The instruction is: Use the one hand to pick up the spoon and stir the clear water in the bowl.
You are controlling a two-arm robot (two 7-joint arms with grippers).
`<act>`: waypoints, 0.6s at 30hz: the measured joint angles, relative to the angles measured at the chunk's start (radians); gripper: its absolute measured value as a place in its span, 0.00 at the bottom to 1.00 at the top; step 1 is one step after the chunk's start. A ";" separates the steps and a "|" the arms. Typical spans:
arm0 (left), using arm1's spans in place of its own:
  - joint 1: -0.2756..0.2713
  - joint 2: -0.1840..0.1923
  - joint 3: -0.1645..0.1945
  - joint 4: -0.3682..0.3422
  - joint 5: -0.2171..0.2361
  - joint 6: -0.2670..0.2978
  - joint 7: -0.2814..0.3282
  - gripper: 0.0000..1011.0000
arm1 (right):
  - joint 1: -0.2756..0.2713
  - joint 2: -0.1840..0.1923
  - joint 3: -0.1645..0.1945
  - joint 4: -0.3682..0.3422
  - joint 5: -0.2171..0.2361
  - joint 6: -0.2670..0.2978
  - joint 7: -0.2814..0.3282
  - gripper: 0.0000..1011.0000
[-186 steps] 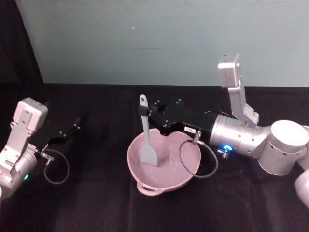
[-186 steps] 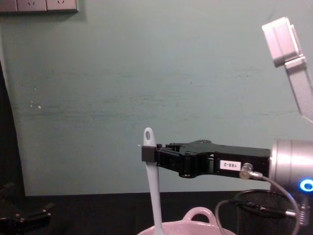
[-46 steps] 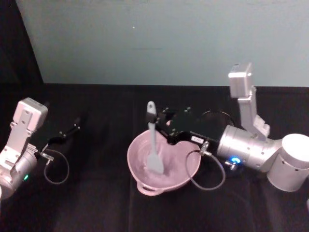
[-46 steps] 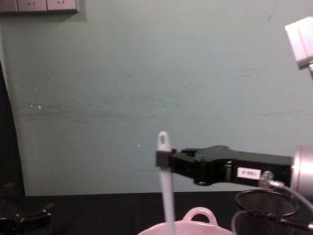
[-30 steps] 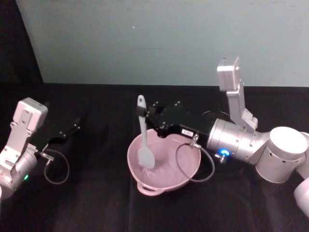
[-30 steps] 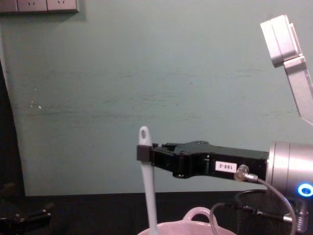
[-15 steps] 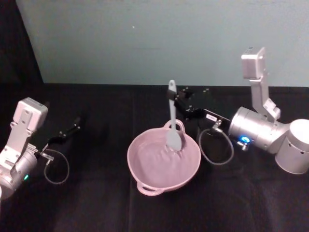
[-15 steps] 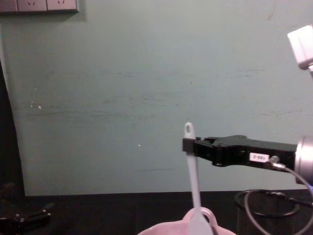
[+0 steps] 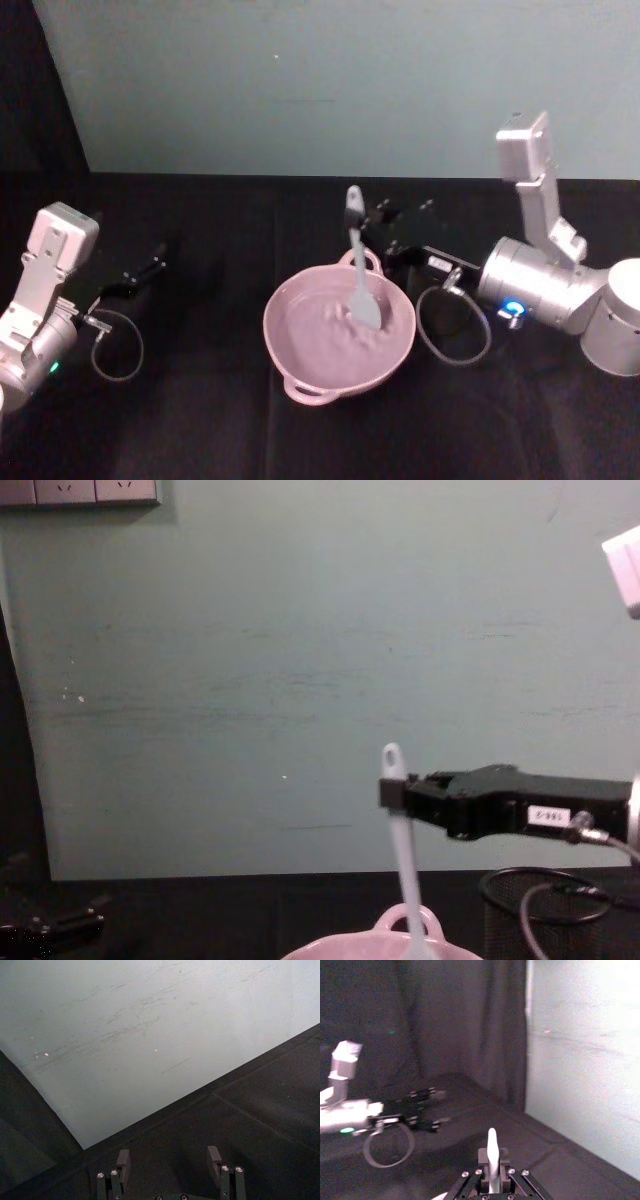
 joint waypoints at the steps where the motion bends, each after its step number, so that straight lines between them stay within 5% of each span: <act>1: 0.000 0.000 0.000 0.000 0.000 0.000 0.000 0.99 | -0.004 0.001 -0.011 -0.013 -0.004 0.006 0.006 0.12; 10: 0.000 0.000 0.000 0.000 0.000 0.000 0.000 0.99 | -0.010 -0.022 -0.075 -0.058 -0.020 0.024 0.043 0.12; 18: 0.000 0.000 0.000 0.000 0.000 0.000 0.000 0.99 | 0.020 -0.061 -0.089 -0.024 -0.011 0.014 0.054 0.12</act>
